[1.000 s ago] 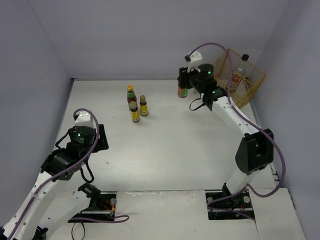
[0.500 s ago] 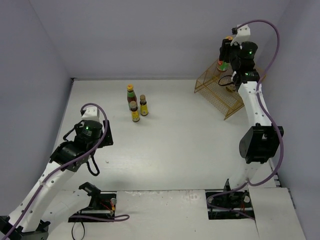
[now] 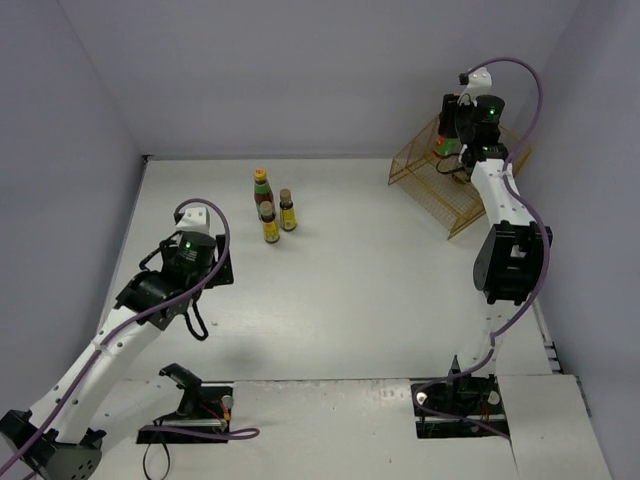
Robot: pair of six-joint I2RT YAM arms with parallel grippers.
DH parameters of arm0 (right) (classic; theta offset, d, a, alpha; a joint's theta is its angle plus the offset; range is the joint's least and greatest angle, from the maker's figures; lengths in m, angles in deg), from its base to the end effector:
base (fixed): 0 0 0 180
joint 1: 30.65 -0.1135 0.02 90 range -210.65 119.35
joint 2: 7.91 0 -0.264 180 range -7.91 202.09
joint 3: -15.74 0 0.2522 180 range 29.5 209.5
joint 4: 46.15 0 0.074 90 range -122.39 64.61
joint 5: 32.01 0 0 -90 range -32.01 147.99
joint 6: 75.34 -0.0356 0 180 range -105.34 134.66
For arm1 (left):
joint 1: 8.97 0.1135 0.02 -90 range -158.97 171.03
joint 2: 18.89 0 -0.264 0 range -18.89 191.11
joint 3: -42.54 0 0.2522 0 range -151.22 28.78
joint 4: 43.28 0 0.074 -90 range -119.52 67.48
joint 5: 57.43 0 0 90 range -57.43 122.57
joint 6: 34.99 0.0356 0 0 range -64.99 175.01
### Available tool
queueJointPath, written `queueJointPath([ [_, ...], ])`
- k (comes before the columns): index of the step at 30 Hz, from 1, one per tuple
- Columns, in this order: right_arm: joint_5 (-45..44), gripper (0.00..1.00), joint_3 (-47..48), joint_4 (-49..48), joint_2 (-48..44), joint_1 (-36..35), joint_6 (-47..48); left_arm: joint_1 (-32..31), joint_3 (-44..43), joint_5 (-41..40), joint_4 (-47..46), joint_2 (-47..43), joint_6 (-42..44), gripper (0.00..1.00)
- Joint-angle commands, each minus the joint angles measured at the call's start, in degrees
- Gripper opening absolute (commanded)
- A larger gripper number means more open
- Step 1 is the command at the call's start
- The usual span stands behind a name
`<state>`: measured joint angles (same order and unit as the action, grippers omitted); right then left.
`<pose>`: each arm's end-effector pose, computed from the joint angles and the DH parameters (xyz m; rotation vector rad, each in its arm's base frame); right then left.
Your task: Organize the condiment bottles
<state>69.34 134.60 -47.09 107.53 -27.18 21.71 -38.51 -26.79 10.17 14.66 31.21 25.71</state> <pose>0.4933 -0.0229 0.3752 -0.2059 1.4820 0.0000 0.1565 -0.0731 0.3322 -0.2027 2.1813 -0.1382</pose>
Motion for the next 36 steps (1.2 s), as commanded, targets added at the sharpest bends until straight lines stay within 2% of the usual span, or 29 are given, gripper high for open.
queueJointPath([
  [1, 0.7, 0.00, 3.9, -11.4, -1.7, 0.7, 0.2, 0.4, -2.1, -0.8, -3.7, 0.7, 0.9, 0.71],
  [14, 1.6, 0.00, -5.3, -17.8, 0.3, 0.7, -2.7, 0.4, -1.4, -0.4, -4.4, 1.8, 0.9, 0.71],
  [17, 1.2, 0.04, -8.1, -19.4, 0.1, 0.7, -3.1, 0.4, -1.2, -0.5, -4.5, 1.7, 1.0, 0.71],
  [22, 1.1, 0.27, -11.5, -20.6, -0.7, 0.7, -3.6, 0.4, -0.4, -0.6, -4.6, 1.7, 1.0, 0.71],
  [25, 1.1, 0.48, -12.8, -20.5, -1.6, 0.7, -3.7, 0.4, -0.2, -0.5, -4.9, 1.7, 1.1, 0.71],
  [26, 1.1, 0.59, -13.0, -20.2, -2.4, 0.7, -3.7, 0.4, -0.1, -0.4, -5.0, 1.7, 1.1, 0.71],
  [28, 1.6, 0.68, -12.8, -18.4, -3.5, 0.7, -3.6, 0.4, 0.0, -0.3, -5.2, 1.5, 1.2, 0.71],
  [31, 2.2, 0.77, -14.0, -17.6, -7.0, 0.5, -3.7, 0.4, 0.1, -0.2, -5.4, 1.1, 1.4, 0.71],
  [36, 3.1, 0.82, -14.8, -13.9, -13.9, -0.7, -3.3, 0.4, 0.5, 0.1, -5.5, -0.2, 1.5, 0.71],
])
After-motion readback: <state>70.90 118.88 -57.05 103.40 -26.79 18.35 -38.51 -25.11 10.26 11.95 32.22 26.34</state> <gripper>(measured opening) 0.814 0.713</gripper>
